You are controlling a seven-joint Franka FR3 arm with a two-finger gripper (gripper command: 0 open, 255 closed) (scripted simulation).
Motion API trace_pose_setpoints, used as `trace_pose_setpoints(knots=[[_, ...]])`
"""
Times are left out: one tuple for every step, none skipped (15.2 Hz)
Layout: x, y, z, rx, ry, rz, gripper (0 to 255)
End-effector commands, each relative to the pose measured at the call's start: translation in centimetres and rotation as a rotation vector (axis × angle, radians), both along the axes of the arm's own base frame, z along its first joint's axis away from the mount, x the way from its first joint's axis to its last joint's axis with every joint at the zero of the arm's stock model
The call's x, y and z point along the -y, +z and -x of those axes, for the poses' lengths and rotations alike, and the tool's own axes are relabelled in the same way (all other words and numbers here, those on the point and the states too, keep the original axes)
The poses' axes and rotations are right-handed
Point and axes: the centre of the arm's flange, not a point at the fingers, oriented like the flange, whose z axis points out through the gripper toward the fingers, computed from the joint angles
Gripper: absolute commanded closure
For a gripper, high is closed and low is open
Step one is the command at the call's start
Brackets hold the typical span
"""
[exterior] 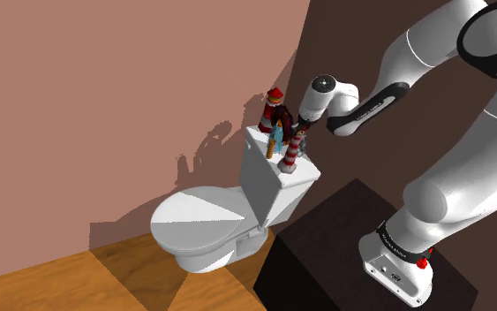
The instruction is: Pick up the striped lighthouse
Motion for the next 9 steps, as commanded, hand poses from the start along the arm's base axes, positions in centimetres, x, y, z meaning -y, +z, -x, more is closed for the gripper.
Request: trace_pose_setpoints(knots=[[0.0, 1.0, 0.0, 0.0, 0.0, 0.0, 255], [0.0, 1.5, 0.0, 0.0, 0.0, 0.0, 255], [0.0, 2.1, 0.0, 0.0, 0.0, 0.0, 255], [0.0, 2.6, 0.0, 0.0, 0.0, 0.0, 255], [0.0, 3.1, 0.0, 0.0, 0.0, 0.0, 255], [0.0, 3.6, 0.0, 0.0, 0.0, 0.0, 255], [0.0, 4.2, 0.0, 0.0, 0.0, 0.0, 255], [0.0, 4.3, 0.0, 0.0, 0.0, 0.0, 255], [0.0, 4.3, 0.0, 0.0, 0.0, 0.0, 255]])
